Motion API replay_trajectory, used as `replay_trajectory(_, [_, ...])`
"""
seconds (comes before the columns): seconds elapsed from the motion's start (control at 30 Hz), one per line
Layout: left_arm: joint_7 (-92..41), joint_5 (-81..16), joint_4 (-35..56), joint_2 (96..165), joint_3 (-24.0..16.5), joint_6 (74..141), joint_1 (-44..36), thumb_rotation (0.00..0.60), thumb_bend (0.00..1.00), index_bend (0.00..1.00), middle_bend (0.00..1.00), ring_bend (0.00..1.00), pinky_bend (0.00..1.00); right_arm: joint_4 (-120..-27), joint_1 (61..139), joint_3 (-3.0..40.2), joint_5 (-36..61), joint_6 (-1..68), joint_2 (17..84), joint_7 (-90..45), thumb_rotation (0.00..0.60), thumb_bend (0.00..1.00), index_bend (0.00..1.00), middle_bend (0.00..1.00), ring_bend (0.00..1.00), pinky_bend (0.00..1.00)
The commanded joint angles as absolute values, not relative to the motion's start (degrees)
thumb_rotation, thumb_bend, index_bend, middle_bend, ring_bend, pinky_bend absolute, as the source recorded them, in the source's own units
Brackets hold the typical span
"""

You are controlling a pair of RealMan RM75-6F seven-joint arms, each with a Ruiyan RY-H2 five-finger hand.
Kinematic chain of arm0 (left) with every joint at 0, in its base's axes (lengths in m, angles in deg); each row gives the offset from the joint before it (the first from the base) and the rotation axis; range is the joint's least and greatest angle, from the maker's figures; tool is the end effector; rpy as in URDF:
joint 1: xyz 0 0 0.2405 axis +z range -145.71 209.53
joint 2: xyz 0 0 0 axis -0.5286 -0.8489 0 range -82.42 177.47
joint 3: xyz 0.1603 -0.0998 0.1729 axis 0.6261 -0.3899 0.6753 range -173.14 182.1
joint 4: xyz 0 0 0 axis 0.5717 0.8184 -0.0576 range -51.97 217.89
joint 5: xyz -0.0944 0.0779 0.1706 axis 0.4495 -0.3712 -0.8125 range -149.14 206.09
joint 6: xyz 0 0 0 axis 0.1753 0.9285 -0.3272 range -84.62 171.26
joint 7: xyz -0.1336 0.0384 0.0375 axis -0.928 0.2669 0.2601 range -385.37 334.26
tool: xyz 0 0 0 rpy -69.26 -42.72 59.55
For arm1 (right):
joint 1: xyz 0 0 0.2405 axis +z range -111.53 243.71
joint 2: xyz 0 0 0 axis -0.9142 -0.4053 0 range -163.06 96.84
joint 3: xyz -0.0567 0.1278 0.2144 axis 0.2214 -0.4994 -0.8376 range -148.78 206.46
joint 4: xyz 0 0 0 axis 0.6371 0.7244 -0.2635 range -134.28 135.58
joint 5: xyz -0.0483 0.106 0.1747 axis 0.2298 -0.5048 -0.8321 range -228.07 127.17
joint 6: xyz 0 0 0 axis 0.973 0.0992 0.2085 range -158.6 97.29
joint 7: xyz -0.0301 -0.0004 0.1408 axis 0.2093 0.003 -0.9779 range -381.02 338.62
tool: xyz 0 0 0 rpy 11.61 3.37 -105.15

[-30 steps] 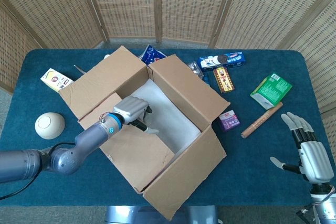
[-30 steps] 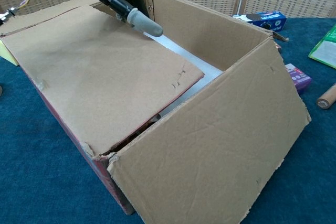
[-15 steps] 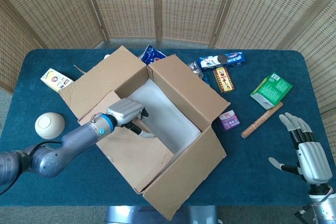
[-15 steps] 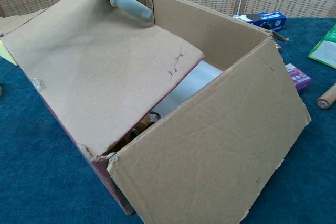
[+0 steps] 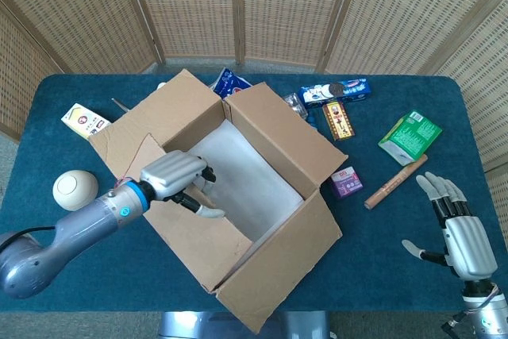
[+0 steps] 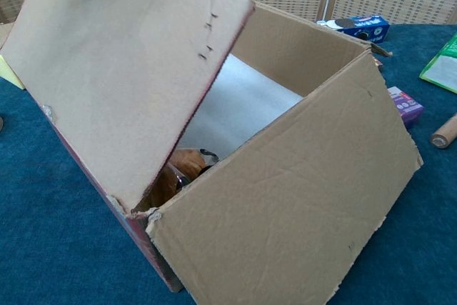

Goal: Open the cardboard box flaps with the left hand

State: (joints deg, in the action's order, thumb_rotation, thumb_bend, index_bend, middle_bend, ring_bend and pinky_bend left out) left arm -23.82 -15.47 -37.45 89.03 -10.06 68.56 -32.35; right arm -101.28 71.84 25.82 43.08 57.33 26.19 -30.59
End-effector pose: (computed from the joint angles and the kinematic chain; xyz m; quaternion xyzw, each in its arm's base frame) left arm -0.0225 0.3241 0.1364 -0.8004 -0.4551 -0.3006 0.2488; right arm -0.2600 -0.1814 0.1714 0.5798 -0.4097 0.5000 0.4960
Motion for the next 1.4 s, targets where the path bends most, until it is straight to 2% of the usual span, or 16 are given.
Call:
replay_trajectory(0.03, [-31.31, -22.44, -41.55, 83.20, -14.45, 67.13, -25.92, 0.240, 0.00, 0.67, 0.51, 0.31, 0.37, -101.36, 71.83, 25.86, 43.29, 57.43, 26.27, -30.28, 0.600, 0.00, 0.00, 0.00, 0.00, 0.00])
replay_trajectory(0.3, [-42.93, -34.01, -44.14, 77.51, -20.18, 64.97, -16.99, 0.239, 0.00, 0.68, 0.51, 0.31, 0.37, -101.58, 71.90, 25.85, 43.44, 57.47, 26.39, -29.99, 0.600, 0.00, 0.00, 0.00, 0.00, 0.00])
replay_trajectory(0.5, [-56.43, -45.33, -47.15, 73.68, -24.10, 64.72, -9.75, 0.241, 0.00, 0.68, 0.51, 0.31, 0.37, -101.73, 71.86, 25.94, 43.73, 57.67, 26.37, -29.79, 0.600, 0.00, 0.00, 0.00, 0.00, 0.00])
replay_trajectory(0.63, [-64.52, -53.29, -47.31, 71.91, -24.77, 64.85, -7.14, 0.237, 0.00, 0.68, 0.51, 0.31, 0.37, -101.68, 71.89, 25.95, 43.60, 57.54, 26.47, -29.62, 0.600, 0.00, 0.00, 0.00, 0.00, 0.00])
replay_trajectory(0.87, [-77.95, -68.43, -45.67, 69.48, -20.74, 65.54, -7.12, 0.240, 0.00, 0.69, 0.51, 0.31, 0.37, -101.72, 71.89, 25.92, 43.54, 57.58, 26.57, -29.34, 0.600, 0.00, 0.00, 0.00, 0.00, 0.00])
replay_trajectory(1.1, [-89.66, -81.05, -41.85, 66.13, -15.18, 72.58, -9.56, 0.244, 0.00, 0.70, 0.52, 0.32, 0.39, -101.66, 71.96, 25.79, 43.17, 57.46, 26.57, -29.48, 0.600, 0.00, 0.00, 0.00, 0.00, 0.00])
replay_trajectory(1.4, [-98.16, -90.50, -38.13, 63.22, -9.30, 76.74, -13.04, 0.230, 0.00, 0.70, 0.52, 0.33, 0.38, -101.50, 72.15, 25.65, 42.74, 57.07, 26.64, -29.49, 0.600, 0.00, 0.00, 0.00, 0.00, 0.00])
